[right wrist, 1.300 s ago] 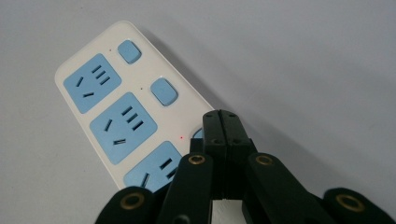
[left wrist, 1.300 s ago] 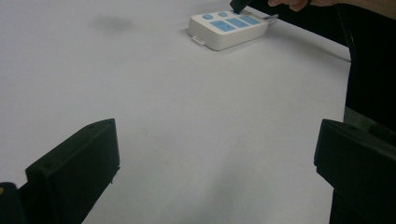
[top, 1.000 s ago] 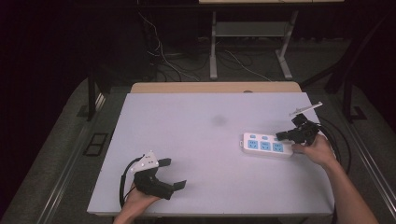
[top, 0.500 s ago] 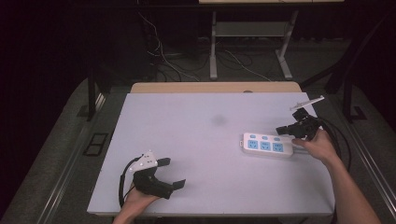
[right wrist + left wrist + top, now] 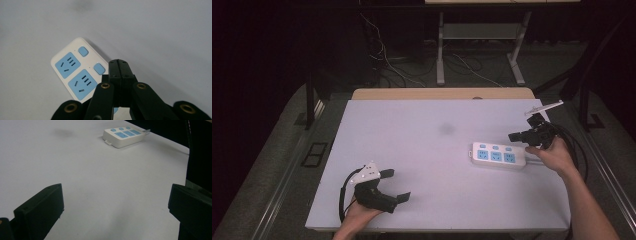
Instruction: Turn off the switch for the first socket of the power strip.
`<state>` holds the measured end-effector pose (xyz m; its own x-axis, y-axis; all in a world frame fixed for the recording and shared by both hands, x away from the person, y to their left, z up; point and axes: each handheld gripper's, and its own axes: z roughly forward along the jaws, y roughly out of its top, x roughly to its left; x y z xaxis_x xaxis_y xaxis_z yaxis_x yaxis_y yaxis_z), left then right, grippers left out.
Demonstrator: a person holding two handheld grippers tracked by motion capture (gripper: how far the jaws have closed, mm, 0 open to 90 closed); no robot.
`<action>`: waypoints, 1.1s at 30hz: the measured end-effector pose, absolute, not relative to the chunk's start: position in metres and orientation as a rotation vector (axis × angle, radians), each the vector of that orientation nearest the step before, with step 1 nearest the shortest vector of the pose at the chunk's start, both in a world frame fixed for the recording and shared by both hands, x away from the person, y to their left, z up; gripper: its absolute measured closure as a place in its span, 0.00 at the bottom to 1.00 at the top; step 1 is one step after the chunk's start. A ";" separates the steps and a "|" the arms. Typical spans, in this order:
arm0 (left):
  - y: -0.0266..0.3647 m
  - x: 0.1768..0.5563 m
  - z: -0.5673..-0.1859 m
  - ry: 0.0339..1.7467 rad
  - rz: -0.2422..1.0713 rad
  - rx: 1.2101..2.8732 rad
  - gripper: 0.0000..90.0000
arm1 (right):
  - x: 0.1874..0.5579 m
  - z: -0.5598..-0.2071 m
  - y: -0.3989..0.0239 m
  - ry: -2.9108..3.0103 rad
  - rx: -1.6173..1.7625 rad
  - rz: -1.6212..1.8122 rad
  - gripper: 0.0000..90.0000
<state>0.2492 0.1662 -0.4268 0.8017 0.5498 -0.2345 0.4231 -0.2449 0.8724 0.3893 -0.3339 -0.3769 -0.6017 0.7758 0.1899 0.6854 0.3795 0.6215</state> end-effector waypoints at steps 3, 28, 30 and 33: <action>0.166 0.249 -0.427 0.738 0.142 1.875 0.00 | 0.386 -0.373 -0.333 2.483 1.330 1.035 1.00; 0.167 0.249 -0.426 0.740 0.144 1.863 0.00 | 0.343 -0.344 -0.317 2.314 1.393 1.199 0.78; 0.168 0.249 -0.426 0.742 0.144 1.860 0.00 | 0.338 -0.343 -0.315 2.297 1.404 1.230 0.72; 0.168 0.249 -0.426 0.743 0.144 1.859 0.00 | 0.333 -0.343 -0.313 2.272 1.416 1.254 0.60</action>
<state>0.2486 0.1677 -0.4260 0.7975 0.5532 -0.2407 0.4228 -0.2278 0.8771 0.3331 -0.3134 -0.3429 -0.5278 0.8081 0.2615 0.6519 0.1880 0.7346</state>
